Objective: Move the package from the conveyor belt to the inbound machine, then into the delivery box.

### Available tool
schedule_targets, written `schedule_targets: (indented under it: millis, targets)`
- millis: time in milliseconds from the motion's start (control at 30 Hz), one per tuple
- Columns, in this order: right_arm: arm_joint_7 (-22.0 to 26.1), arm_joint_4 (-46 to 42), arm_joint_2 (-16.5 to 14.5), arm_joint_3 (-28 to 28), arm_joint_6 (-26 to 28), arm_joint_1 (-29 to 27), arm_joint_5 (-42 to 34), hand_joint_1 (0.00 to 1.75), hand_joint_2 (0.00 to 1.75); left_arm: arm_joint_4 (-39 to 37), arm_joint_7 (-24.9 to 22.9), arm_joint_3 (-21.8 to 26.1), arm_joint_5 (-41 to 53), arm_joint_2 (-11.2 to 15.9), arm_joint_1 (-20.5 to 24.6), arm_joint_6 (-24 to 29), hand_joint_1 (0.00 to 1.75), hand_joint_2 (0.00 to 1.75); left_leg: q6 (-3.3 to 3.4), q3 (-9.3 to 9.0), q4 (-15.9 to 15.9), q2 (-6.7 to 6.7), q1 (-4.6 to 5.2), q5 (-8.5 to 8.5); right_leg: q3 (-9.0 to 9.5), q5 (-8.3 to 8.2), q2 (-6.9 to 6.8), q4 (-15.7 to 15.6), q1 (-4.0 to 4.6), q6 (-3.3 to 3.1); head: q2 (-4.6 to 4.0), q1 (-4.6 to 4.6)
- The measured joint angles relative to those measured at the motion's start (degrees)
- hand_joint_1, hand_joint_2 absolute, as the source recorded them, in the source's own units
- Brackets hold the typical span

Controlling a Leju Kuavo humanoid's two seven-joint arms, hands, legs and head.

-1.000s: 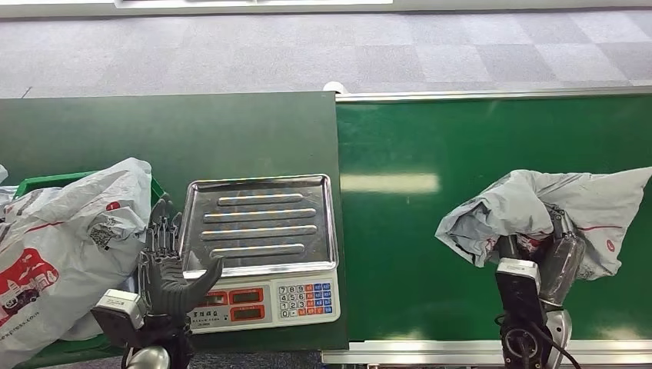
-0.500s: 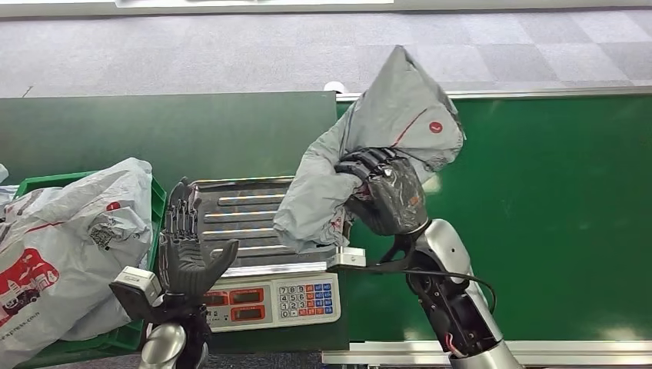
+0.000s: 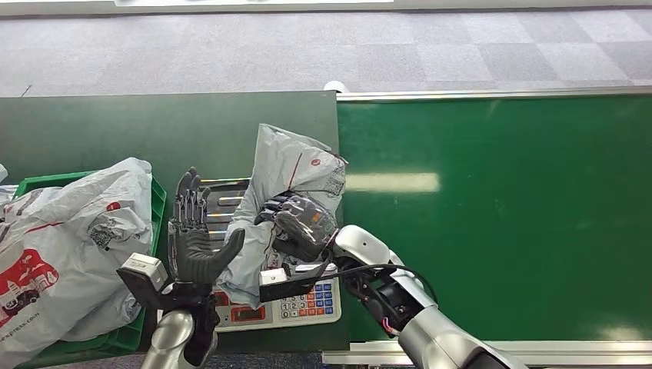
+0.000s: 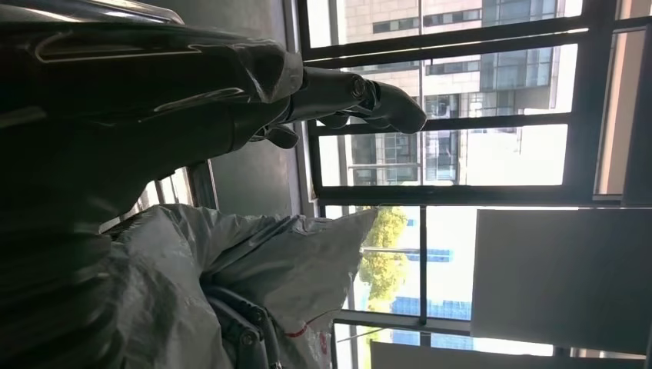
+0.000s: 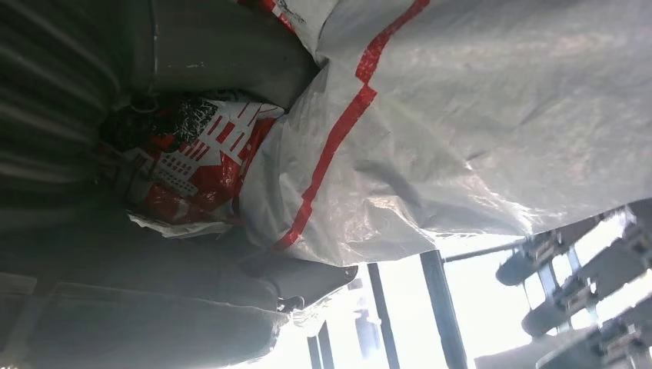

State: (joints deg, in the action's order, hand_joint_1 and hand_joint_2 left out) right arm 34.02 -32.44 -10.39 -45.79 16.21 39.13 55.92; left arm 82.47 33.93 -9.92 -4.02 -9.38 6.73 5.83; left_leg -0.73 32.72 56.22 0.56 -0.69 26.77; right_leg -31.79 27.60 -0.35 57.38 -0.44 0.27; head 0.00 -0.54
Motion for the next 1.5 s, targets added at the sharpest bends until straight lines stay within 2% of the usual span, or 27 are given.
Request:
schedule_targets:
  millis: [200, 367, 500, 533, 633, 667, 700, 867, 1000, 1067, 1233, 1500]
  targets:
    - [0.39, 3.88, -1.86, -2.29, -1.24, 0.77, -0.52, 1.75, 1.75, 0.22, 4.23, 1.03, -2.85, -0.62, 0.43, 4.73, 0.0, 1.75, 0.0, 0.0, 0.0, 0.01, 0.0, 0.0, -0.02, 0.0, 0.0, 0.0, 0.0, 0.0, 0.0, 0.0]
    - [0.66, 5.33, -2.54, -3.2, -0.97, 1.09, -0.96, 1.75, 1.75, 0.8, 5.04, 1.85, -3.69, -0.97, 0.59, 6.06, 0.0, 1.75, 0.0, 0.0, 0.0, 0.03, 0.0, 0.0, -0.02, 0.0, 0.01, 0.0, 0.01, 0.0, 0.0, -0.01]
    - [0.83, 5.97, -2.73, -3.58, 1.17, 1.2, -2.0, 1.75, 1.75, 2.62, 5.84, 2.77, -3.33, -1.66, 0.62, 9.2, 0.0, 1.75, 0.0, 0.0, 0.0, 0.02, 0.0, 0.0, -0.02, 0.0, 0.01, 0.0, 0.0, 0.0, 0.0, 0.0]
    - [0.72, 6.1, -2.73, -3.62, 1.94, 1.2, -2.37, 1.64, 1.75, 3.44, 5.86, 3.09, -3.05, -1.93, 0.62, 9.74, 0.0, 1.75, 0.0, 0.0, 0.0, 0.02, 0.0, 0.0, -0.02, 0.0, 0.01, 0.0, 0.0, 0.0, 0.0, 0.0]
    - [-0.31, 6.43, -2.68, -3.57, 4.33, 1.23, -3.64, 0.38, 1.75, 5.89, 5.88, 4.0, -2.44, -2.77, 0.55, 10.23, 0.0, 1.75, 0.0, 0.01, 0.01, 0.02, 0.0, 0.0, -0.02, 0.0, 0.01, 0.0, 0.0, 0.0, 0.0, 0.0]
    - [-0.64, 6.51, -2.6, -3.43, 5.23, 1.24, -4.28, 0.05, 1.75, 6.84, 5.89, 4.37, -2.34, -3.1, 0.48, 10.03, 0.0, 1.75, 0.0, 0.01, 0.01, 0.02, 0.0, 0.0, -0.02, 0.0, 0.01, 0.0, 0.0, 0.0, 0.0, 0.0]
    - [-0.87, 6.56, -2.48, -3.15, 6.19, 1.25, -5.1, 0.0, 1.75, 7.81, 5.89, 4.76, -2.18, -3.44, 0.42, 9.71, 0.0, 1.75, 0.0, 0.01, 0.01, 0.01, 0.0, 0.0, -0.02, 0.0, 0.0, 0.0, 0.0, 0.0, 0.0, 0.0]
    - [0.53, 6.42, -1.67, -0.03, 9.72, 1.16, -10.73, 0.0, 1.75, 10.44, 5.89, 6.08, -1.75, -4.57, 0.24, 8.59, 0.0, 1.75, 0.0, 0.0, 0.01, 0.0, 0.0, 0.0, -0.01, -0.01, 0.0, 0.0, 0.0, 0.0, 0.0, 0.0]
    - [3.58, 4.6, -0.97, 3.99, 9.85, 0.52, -17.1, 0.0, 1.75, 10.62, 5.89, 6.47, -1.73, -4.83, 0.13, 8.49, 0.0, 1.75, 0.0, 0.0, 0.01, 0.0, 0.0, 0.0, -0.02, -0.01, 0.0, 0.0, 0.0, 0.0, 0.0, -0.01]
    - [4.83, 2.25, -0.44, 6.22, 7.57, -0.41, -21.61, 0.0, 1.75, 10.62, 5.89, 6.59, -1.74, -4.89, 0.06, 8.49, 0.0, 1.75, 0.0, 0.0, 0.01, 0.0, 0.0, 0.0, -0.03, -0.01, 0.0, 0.0, 0.0, 0.0, 0.0, -0.01]
    - [5.81, -5.9, 1.51, 11.23, -3.83, -3.03, -33.11, 0.0, 1.75, 10.51, 5.89, 6.62, -1.77, -4.91, 0.02, 8.55, 0.0, 1.75, 0.0, 0.01, 0.01, 0.02, 0.0, 0.0, -0.05, -0.01, 0.0, 0.0, 0.0, 0.0, 0.0, -0.01]
    - [6.02, -17.13, 3.92, 13.86, -8.27, -6.8, -41.78, 0.0, 1.75, 10.35, 5.89, 6.62, -1.81, -4.86, -0.79, 9.72, 0.0, 1.75, 0.0, 0.01, 0.01, 0.03, 0.0, 0.0, -0.05, -0.01, 0.01, 0.0, 0.0, 0.0, 0.0, -0.01]
